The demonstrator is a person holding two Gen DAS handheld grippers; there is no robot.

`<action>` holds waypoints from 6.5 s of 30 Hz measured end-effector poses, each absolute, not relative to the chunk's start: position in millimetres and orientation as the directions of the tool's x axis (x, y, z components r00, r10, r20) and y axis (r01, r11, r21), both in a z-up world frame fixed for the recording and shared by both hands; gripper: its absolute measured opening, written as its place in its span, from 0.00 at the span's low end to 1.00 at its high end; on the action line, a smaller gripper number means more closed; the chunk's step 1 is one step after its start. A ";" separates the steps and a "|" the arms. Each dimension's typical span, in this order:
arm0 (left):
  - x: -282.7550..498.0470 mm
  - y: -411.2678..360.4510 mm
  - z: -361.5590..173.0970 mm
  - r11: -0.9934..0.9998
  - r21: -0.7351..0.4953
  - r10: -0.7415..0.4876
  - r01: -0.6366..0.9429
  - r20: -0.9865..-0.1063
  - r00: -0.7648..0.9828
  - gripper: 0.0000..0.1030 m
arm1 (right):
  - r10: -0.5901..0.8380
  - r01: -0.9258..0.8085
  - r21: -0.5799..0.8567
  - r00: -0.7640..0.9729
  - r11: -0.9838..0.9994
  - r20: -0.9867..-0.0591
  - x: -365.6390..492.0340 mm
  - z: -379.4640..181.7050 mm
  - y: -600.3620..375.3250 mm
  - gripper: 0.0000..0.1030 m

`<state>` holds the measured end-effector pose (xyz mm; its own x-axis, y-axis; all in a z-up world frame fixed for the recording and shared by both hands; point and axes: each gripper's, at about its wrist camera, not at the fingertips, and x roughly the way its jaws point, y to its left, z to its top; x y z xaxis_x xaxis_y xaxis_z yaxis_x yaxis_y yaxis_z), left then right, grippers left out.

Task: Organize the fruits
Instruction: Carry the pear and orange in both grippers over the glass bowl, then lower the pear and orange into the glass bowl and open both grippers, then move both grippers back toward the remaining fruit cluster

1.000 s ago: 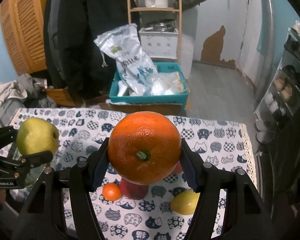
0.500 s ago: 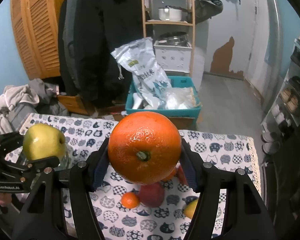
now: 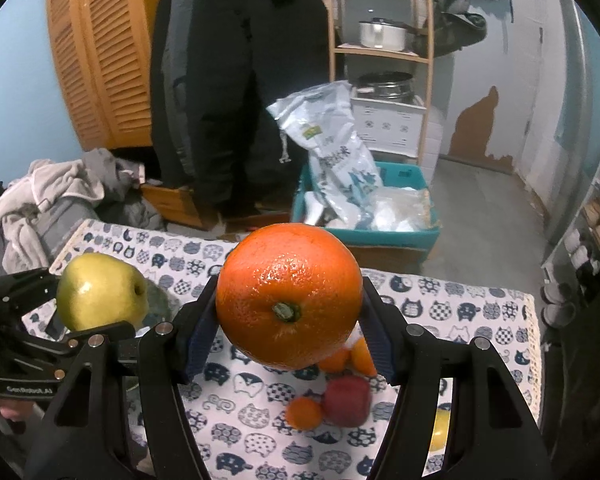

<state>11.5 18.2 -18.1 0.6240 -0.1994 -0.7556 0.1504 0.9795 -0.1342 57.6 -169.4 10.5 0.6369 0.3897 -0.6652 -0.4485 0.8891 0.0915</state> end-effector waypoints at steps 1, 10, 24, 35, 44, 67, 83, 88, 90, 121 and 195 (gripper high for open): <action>10.3 21.7 -18.4 0.980 -0.136 -0.197 0.146 -0.756 0.625 0.67 | 0.395 -0.455 0.094 0.632 0.886 -0.667 57.9 10.2 -164.8 0.63; 2.4 59.4 -24.9 0.986 -0.149 -0.162 0.074 -0.761 0.628 0.67 | 0.435 -0.506 0.112 0.586 0.856 -0.684 61.9 4.6 -121.3 0.63; -13.1 124.1 -52.4 0.984 -0.161 -0.084 -0.073 -0.793 0.604 0.67 | 0.489 -0.579 0.150 0.489 0.801 -0.723 67.4 -21.8 -53.8 0.63; -27.9 173.0 -83.7 0.964 -0.150 0.000 -0.219 -0.824 0.567 0.67 | 0.512 -0.633 0.150 0.439 0.759 -0.739 69.5 -42.3 -2.9 0.63; -35.2 197.4 -100.5 0.952 -0.137 0.032 -0.273 -0.845 0.535 0.67 | 0.515 -0.663 0.161 0.382 0.731 -0.767 64.8 -62.1 30.4 0.63; -25.2 212.8 -194.1 0.935 -0.107 0.004 -0.338 -0.950 0.312 0.67 | 0.437 -0.717 0.152 0.230 0.680 -0.870 45.2 -142.4 77.1 0.63; -23.8 213.8 -203.3 0.933 -0.117 -0.016 -0.342 -0.959 0.284 0.67 | 0.427 -0.724 0.177 0.176 0.666 -0.887 38.8 -163.6 84.5 0.63; -26.4 213.0 -192.2 0.941 -0.095 0.005 -0.324 -0.956 0.294 0.67 | 0.418 -0.719 0.189 0.154 0.669 -0.895 40.3 -172.8 85.8 0.63; -27.7 211.1 -189.3 0.944 -0.085 0.013 -0.320 -0.956 0.293 0.67 | 0.413 -0.718 0.194 0.141 0.669 -0.900 40.4 -177.9 85.8 0.63; -27.9 191.8 -162.4 0.960 -0.041 0.062 -0.277 -0.934 0.351 0.67 | 0.467 -0.684 0.270 0.116 0.678 -0.877 49.4 -171.4 56.9 0.67; 23.9 -94.4 -39.4 0.980 -0.081 -0.167 0.180 -0.828 0.535 0.84 | 0.258 -0.285 0.097 0.609 0.953 -0.750 28.2 -36.1 -287.0 0.84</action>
<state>23.9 -94.4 -39.4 0.5354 -0.1670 -0.8279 0.1804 0.9803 -0.0810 28.2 -287.0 -36.1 0.6087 0.2585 -0.7502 -0.2854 0.9535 0.0970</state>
